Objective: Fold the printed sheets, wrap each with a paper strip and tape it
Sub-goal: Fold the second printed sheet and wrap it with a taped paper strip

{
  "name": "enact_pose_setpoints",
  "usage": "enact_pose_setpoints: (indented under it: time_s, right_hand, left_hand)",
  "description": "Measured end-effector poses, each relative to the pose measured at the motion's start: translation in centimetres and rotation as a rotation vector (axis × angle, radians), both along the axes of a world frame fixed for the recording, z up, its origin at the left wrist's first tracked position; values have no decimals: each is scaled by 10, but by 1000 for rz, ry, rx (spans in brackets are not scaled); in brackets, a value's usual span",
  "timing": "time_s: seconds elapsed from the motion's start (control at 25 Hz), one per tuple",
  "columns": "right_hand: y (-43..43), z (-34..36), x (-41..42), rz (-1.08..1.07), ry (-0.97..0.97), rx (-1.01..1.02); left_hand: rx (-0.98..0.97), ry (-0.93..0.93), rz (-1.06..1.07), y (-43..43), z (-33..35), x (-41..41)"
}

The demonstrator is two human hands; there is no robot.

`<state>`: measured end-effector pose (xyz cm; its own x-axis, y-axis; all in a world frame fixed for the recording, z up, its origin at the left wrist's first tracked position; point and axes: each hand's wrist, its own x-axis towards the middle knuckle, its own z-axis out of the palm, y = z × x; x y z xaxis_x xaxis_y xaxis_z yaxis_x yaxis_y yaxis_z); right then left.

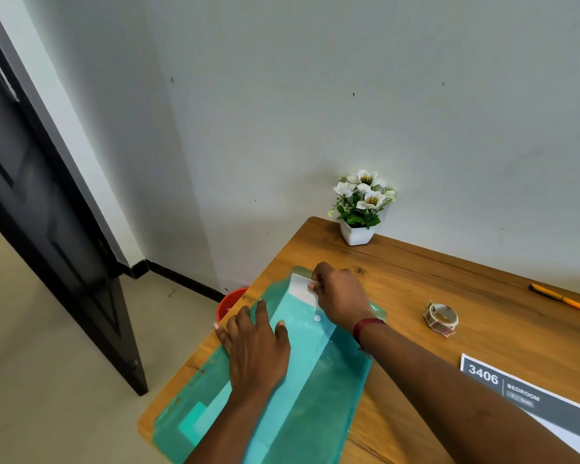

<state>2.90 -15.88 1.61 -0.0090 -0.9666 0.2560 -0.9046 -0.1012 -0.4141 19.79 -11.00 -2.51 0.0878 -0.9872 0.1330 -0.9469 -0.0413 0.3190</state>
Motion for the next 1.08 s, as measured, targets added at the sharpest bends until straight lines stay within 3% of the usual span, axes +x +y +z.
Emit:
enact_pose_setpoints:
  time_s: [0.32, 0.84, 0.96, 1.08]
  right_hand:
    - [-7, 33, -21, -87, -154, -280]
    - [36, 131, -42, -59, -57, -828]
    - [53, 142, -49, -131, -247, -916]
    - [72, 140, -59, -267, -519, -875]
  left_hand:
    - [12, -22, 12, 0, 2, -1]
    - [17, -65, 4, 2, 10, -4]
    - [-6, -40, -3, 0, 20, -5]
    - [-69, 20, -74, 3, 33, -15]
